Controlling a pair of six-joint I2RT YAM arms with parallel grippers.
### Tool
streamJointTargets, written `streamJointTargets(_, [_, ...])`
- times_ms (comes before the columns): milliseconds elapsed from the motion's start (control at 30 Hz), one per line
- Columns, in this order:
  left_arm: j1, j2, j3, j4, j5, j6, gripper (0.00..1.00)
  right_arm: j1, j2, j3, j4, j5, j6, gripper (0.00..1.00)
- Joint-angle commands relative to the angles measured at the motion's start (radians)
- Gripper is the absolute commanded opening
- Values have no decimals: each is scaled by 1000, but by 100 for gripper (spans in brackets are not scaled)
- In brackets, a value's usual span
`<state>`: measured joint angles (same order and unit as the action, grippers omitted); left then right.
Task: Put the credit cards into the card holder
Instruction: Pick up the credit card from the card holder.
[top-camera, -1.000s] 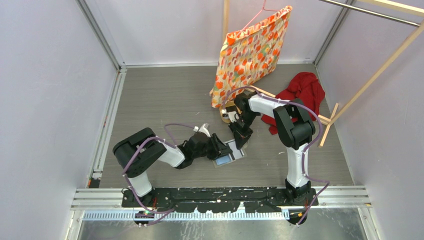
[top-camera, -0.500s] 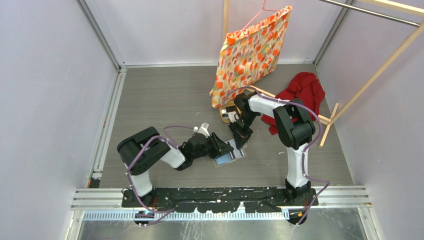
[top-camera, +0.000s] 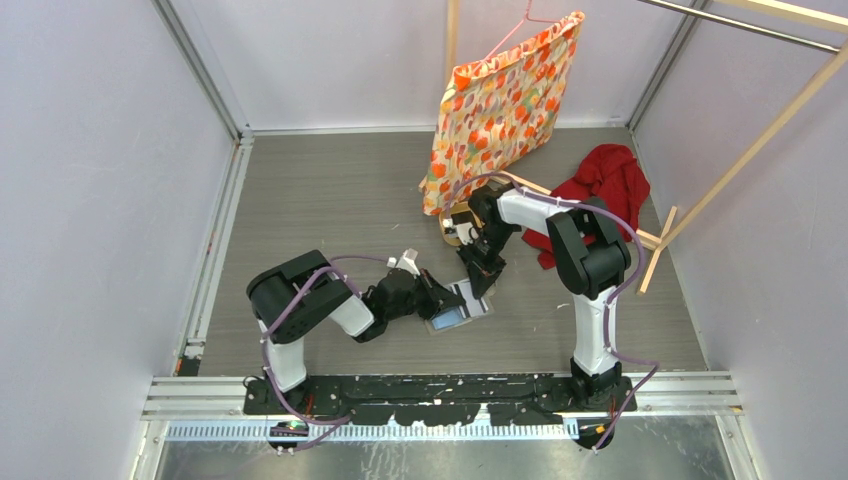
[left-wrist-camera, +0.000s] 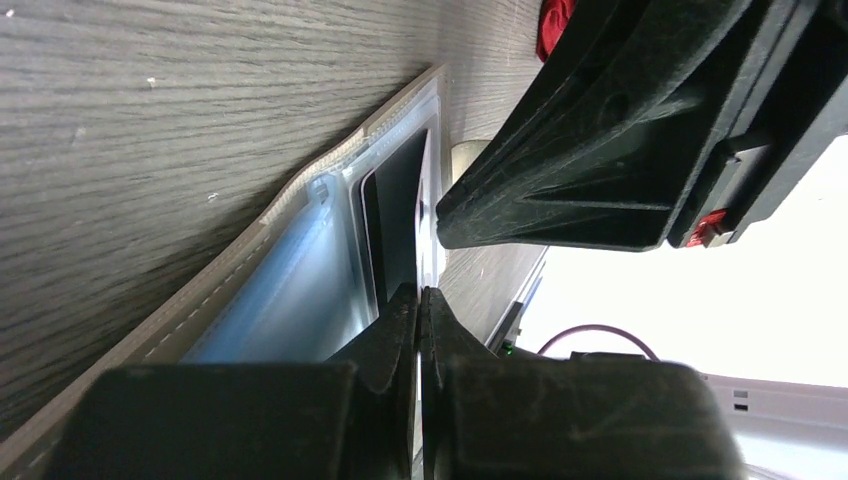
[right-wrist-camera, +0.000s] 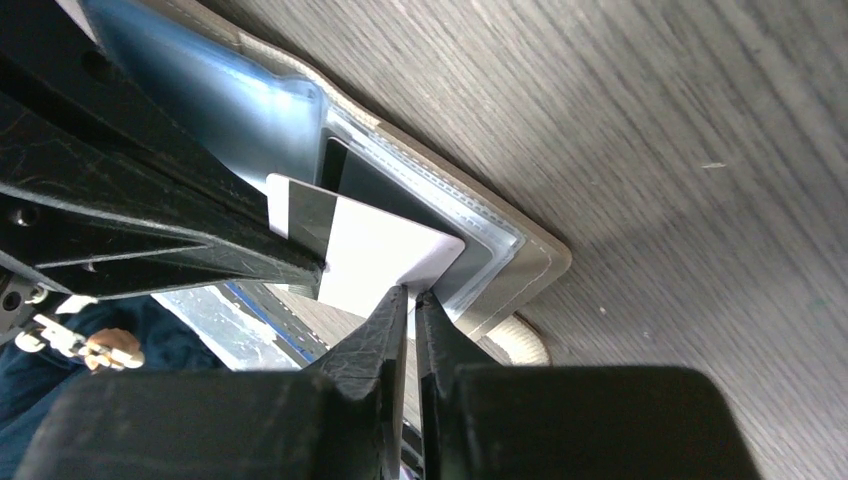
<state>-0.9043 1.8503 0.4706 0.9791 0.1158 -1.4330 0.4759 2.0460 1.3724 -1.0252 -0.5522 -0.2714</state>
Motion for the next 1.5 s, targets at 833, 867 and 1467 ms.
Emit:
streamJointTargets(833, [-2,-429,-214,296,-30,478,0,-134,-453,-254,296,-593,11,81])
streamJointTargets(867, [-2,-433,-216,302,-35,470,0,-134,-444,-252,297,-602,19,79])
streamJointTargets(1467, [13,-472,-268,302,-108,382,33,-94,-436,-240,318,-652,38,1])
